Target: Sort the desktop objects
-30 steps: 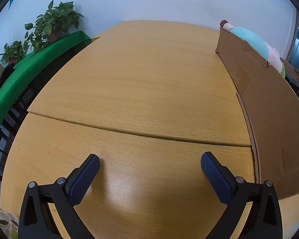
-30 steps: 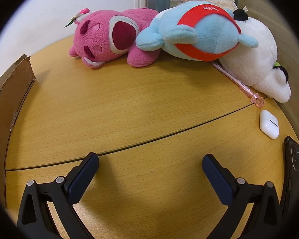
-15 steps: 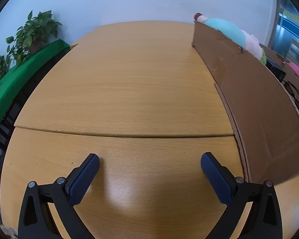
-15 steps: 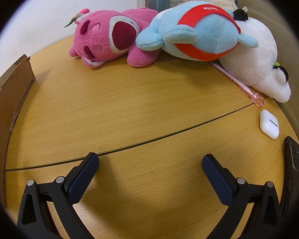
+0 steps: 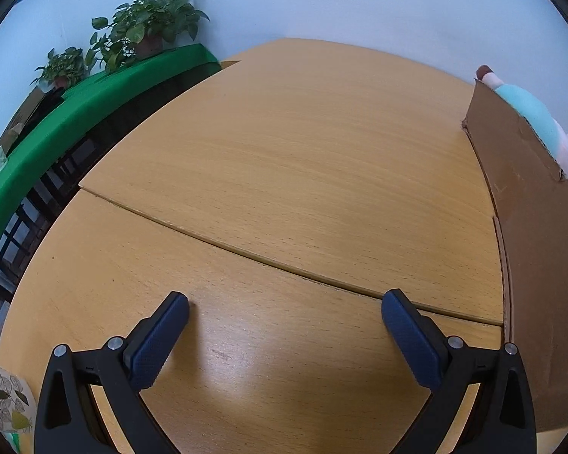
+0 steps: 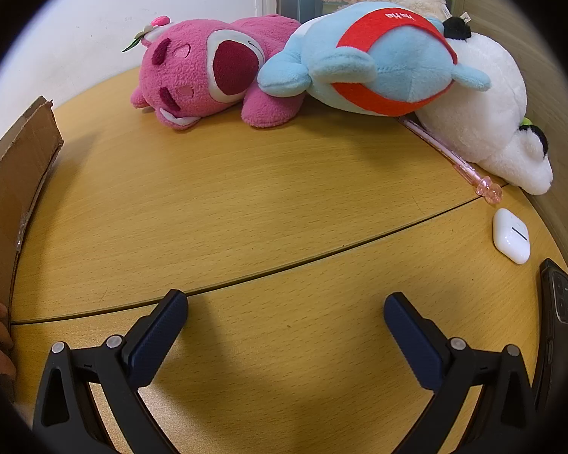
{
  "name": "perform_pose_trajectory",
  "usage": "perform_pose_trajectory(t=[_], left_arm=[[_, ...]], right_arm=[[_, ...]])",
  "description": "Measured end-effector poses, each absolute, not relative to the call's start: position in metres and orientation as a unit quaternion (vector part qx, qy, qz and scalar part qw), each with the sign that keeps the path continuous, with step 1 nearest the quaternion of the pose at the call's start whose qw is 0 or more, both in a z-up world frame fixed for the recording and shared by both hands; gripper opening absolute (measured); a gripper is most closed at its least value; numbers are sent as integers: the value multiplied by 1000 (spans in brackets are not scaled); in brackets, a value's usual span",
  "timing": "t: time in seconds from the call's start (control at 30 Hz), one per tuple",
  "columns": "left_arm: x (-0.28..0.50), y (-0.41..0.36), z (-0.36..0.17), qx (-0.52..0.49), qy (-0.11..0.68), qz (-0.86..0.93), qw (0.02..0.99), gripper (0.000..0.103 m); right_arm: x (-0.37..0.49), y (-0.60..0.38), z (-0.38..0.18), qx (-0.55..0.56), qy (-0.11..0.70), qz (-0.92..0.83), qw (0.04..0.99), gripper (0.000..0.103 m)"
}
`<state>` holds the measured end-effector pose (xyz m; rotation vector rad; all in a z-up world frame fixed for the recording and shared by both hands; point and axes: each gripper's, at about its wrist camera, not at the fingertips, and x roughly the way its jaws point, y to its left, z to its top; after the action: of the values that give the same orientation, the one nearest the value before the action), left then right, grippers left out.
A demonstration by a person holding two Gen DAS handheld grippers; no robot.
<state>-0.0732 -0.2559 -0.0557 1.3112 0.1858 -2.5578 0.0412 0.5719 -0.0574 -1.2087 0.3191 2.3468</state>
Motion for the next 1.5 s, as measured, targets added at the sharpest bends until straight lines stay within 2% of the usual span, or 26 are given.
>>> perform_pose_trajectory(t=[1.5], left_arm=[[-79,-254,-58,452,60,-881,125,103]], right_arm=[[42,574,-56,-441,116,858,237,103]])
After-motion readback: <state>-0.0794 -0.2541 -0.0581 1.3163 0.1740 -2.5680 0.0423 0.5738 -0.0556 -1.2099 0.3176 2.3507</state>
